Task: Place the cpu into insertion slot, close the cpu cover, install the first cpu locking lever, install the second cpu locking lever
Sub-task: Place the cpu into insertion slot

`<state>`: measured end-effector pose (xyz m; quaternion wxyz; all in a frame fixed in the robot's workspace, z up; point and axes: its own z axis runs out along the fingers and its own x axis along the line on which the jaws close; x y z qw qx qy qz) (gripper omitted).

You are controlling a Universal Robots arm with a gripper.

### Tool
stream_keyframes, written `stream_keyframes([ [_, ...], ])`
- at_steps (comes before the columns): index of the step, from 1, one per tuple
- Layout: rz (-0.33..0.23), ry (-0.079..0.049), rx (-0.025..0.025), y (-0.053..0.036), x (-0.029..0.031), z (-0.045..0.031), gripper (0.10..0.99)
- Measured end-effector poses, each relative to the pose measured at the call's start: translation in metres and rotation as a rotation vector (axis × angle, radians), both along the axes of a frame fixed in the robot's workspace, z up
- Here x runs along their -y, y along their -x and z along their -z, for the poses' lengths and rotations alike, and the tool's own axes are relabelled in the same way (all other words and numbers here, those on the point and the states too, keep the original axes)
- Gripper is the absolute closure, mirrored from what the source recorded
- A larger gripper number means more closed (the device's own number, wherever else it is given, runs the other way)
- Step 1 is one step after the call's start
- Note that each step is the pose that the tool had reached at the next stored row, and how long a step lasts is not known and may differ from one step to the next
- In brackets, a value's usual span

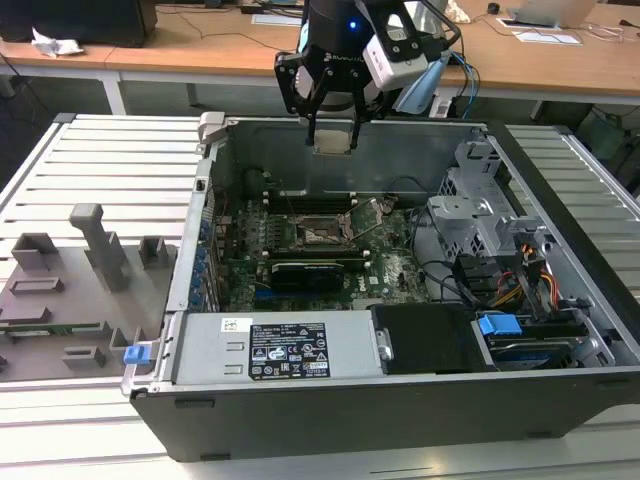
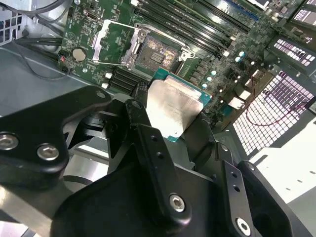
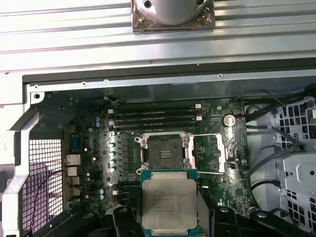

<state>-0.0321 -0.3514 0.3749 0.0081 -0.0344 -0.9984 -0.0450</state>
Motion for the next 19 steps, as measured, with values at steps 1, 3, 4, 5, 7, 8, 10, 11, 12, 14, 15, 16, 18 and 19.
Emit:
stream_keyframes([
  [1,0.004,0.0,0.0,0.0,0.0,0.0,0.545],
  [3,0.009,0.0,0.0001,0.0,0.0,0.0,0.545],
  [4,0.012,0.0,0.0,0.0,0.0,0.0,0.545],
  [5,0.014,0.0,0.0,0.0,0.0,0.0,0.545],
  [7,0.017,0.0,0.0,0.0,0.0,0.0,0.545],
  [8,0.018,0.0,0.0,0.0,0.0,0.0,0.545],
  [10,0.021,0.0,0.0001,0.0,0.0,0.0,0.545],
  [11,0.022,0.0,0.0,0.0,0.0,0.0,0.545],
  [12,0.023,0.0,0.0,0.0,0.0,0.0,0.545],
  [14,0.026,0.0,0.0,0.0,0.0,0.0,0.545],
  [15,0.027,0.0,0.0,0.0,0.0,0.0,0.545],
  [16,0.028,0.0,0.0,0.0,0.0,0.0,0.545],
  [18,0.031,0.0,0.0,0.0,0.0,0.0,0.545],
  [19,0.032,0.0,0.0001,0.0,0.0,0.0,0.545],
])
